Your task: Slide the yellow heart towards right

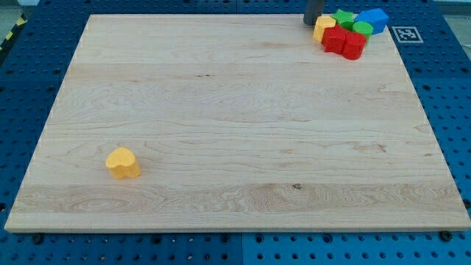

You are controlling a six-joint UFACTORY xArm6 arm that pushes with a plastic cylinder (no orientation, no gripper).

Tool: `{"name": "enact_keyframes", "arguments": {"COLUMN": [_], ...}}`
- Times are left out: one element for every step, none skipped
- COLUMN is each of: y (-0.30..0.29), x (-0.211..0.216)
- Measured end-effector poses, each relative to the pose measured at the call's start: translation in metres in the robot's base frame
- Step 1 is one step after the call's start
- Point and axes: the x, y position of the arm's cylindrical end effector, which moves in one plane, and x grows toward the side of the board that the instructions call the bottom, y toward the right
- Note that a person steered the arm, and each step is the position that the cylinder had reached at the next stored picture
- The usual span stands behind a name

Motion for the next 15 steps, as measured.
{"name": "enact_keyframes", "arguments": {"y": [-0.035,-0.090,-0.145,-0.204,-0.277,-0.345,-0.375,-0.375,-0.373,-0.346,-0.306,-0.261,-0.208,-0.146,-0.084], "x": [0.004,0.047,0.105,0.158,0.199,0.239,0.293,0.319,0.319,0.326,0.335,0.335,0.339,0.342,0.342]}}
